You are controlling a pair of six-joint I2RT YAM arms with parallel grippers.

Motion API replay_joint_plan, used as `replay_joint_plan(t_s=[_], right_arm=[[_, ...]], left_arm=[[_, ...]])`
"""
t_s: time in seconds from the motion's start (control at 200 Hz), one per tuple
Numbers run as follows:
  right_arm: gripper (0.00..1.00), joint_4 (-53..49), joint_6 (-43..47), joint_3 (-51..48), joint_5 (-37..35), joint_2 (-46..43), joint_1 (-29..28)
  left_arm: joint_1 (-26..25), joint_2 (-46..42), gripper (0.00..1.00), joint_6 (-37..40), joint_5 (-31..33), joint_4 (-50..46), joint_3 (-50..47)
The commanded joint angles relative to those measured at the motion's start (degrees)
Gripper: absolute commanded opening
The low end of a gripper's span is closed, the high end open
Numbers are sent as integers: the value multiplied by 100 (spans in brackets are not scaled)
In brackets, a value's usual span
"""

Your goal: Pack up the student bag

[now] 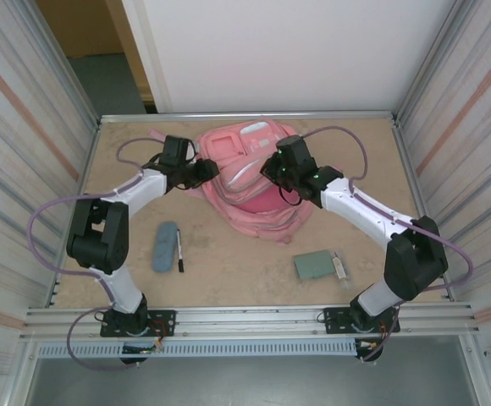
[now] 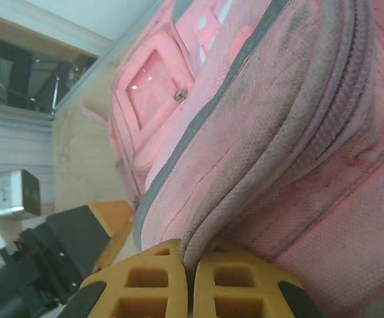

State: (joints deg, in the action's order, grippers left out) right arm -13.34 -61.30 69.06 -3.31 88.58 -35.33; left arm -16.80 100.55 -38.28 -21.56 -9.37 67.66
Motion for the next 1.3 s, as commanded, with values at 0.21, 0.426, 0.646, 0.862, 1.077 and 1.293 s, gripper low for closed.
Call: replay_joint_plan(t_s=[0.21,0.426,0.646,0.862,1.077,1.293], right_arm=[[4,-666,-360,-169,-204,358,-476],[26,-694,-260,-1162,-518,-35,-425],[59,-1979,1652,-789,-1251,-437,-316],[99,-2606,1788,-914,-1478,-890,68],[99,-1632,1933,-1370,-544,-1238,150],[99,-1610,1997,-1214,-388,-1109,125]], left_arm=[[432,-1690,39,699,614,-2102,-726],[-311,-2728,52,701,2401,-3787,-1475],[-728,-3047,56,197,2574,-4083,-2010],[-698,-3060,66,-52,2703,-3965,-2289],[-598,-2833,74,42,2817,-3907,-2239],[-184,-2495,99,228,2870,-3537,-2533]])
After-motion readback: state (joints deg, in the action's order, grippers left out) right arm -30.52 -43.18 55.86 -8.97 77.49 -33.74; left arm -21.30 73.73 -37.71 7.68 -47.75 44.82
